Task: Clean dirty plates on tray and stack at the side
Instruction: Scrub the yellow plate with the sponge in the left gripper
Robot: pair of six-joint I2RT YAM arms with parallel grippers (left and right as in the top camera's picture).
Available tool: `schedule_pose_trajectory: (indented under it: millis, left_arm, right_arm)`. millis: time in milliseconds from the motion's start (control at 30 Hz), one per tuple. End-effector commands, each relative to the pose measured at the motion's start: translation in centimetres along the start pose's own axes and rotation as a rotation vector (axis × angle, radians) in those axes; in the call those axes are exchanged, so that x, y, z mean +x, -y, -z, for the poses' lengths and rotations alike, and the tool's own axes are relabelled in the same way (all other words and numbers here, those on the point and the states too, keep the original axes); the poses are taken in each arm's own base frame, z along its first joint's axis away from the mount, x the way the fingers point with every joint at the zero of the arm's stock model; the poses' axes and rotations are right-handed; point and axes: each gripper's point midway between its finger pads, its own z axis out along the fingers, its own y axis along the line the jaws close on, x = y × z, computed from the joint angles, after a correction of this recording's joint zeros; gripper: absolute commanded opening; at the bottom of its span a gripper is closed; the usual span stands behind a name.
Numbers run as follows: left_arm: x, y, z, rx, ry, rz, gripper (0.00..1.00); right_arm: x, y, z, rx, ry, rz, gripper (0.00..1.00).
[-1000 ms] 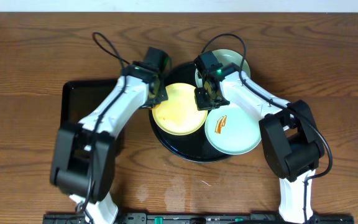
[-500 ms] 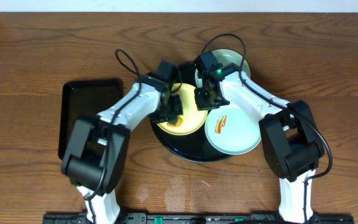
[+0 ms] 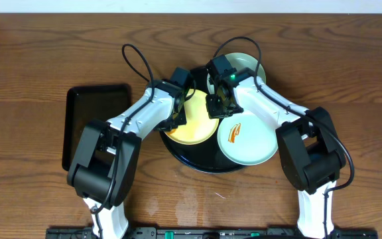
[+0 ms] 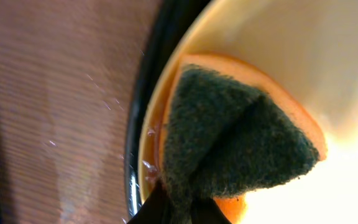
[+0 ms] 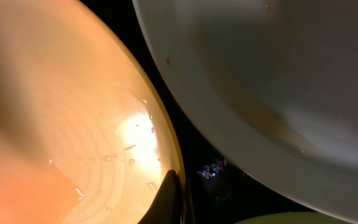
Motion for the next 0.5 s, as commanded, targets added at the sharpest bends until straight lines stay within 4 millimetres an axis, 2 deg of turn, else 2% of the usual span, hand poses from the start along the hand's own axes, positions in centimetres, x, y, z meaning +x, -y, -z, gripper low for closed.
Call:
schedule_pose_trajectory:
  millis: [0,100,300,367,467]
  left_arm:
    - [-2.9,-2.5,1.8,-0.094,0.141,0.043,0.08]
    - [-3.4,0.1,2.3,0.045,0.143,0.041,0.07]
    - [-3.0,7.2,4.0,0.435,0.078,-0.035,0.07]
    - [-2.9,8.4,4.6,0.506,0.068,-0.044,0.07]
    - [-3.0,8.7,4.5,0.516,0.069,-0.046,0.08]
  right_arm:
    - [0.5,1.7,-0.9,0.083,-0.011,0.01,0.01]
    - [0.5,1.7,-0.9,0.083,-0.011,0.01,0.01]
    - [0.5,1.7,-0.9,0.083,-0.011,0.01,0.01]
    - [0.5,1.6,-0.9,0.083,-0.011,0.01,0.01]
    - [0.5,1.6,-0.9,0.082,-0.011,0.01,0.01]
